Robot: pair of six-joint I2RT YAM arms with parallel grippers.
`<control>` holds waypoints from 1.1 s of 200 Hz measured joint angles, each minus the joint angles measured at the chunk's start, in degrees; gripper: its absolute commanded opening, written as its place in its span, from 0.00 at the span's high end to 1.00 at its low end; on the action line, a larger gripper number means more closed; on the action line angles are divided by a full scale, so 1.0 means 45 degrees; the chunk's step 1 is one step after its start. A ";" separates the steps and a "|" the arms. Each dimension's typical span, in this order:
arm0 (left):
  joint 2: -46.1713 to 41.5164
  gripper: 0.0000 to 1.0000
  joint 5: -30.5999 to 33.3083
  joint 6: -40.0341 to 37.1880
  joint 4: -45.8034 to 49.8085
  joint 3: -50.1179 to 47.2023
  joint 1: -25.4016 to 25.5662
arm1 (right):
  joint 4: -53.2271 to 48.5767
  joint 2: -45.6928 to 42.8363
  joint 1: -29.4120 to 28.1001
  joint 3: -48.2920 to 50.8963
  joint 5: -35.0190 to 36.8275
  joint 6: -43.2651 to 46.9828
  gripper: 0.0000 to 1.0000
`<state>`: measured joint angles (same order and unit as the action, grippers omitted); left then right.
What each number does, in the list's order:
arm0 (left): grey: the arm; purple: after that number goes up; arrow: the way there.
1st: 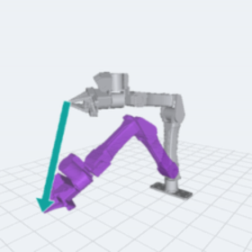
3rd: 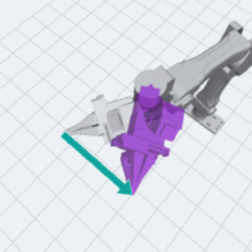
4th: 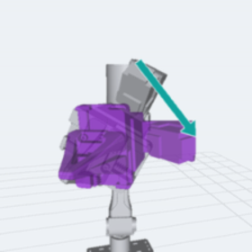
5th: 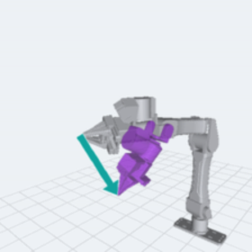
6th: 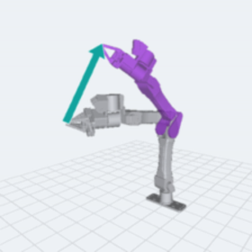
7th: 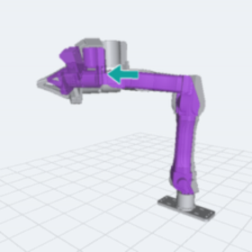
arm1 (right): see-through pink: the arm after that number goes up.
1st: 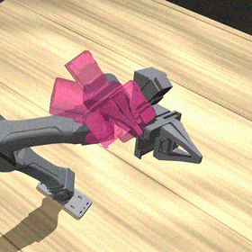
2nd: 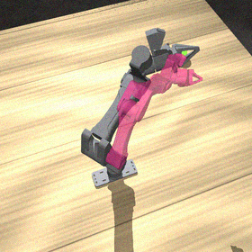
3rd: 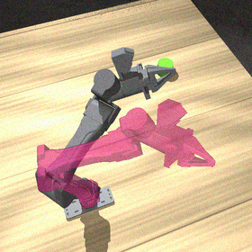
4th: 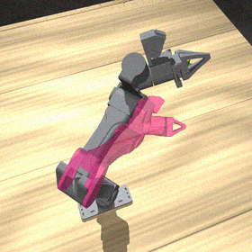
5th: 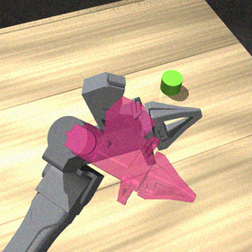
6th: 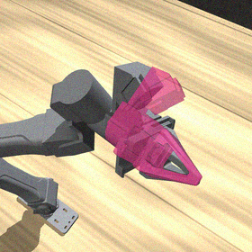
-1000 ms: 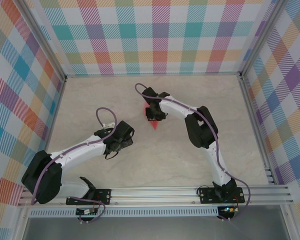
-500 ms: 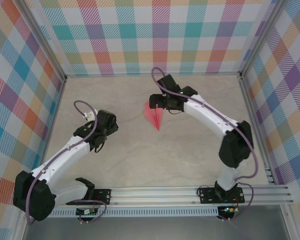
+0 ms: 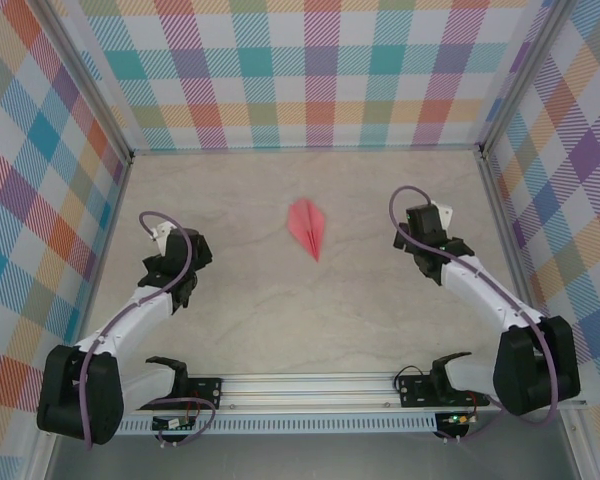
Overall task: Fold a paper plane with a square sheet of paper (pick it up from the middle)
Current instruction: Reset both arms
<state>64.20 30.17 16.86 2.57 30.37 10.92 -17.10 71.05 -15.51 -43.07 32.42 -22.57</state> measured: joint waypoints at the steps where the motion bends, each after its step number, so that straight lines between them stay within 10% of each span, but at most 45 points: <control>1: 0.0015 0.00 -0.0034 -0.0063 -0.0107 -0.0083 -0.0015 | 0.0053 -0.0010 0.0024 0.0049 0.0005 0.0010 0.00; 98: 0.2171 0.00 -0.3551 -0.3206 -0.7927 -0.2361 -0.0840 | 0.8194 0.1205 0.1195 0.3871 -0.1545 0.3507 0.00; 220: 0.5464 0.00 -0.5377 -0.3657 -1.0491 -0.1889 -0.1666 | 1.3075 0.3395 0.2851 0.4235 -0.5027 0.4779 0.00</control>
<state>88.79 5.98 0.40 -44.64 21.87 3.42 41.74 86.32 -2.68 -24.01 9.80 -1.06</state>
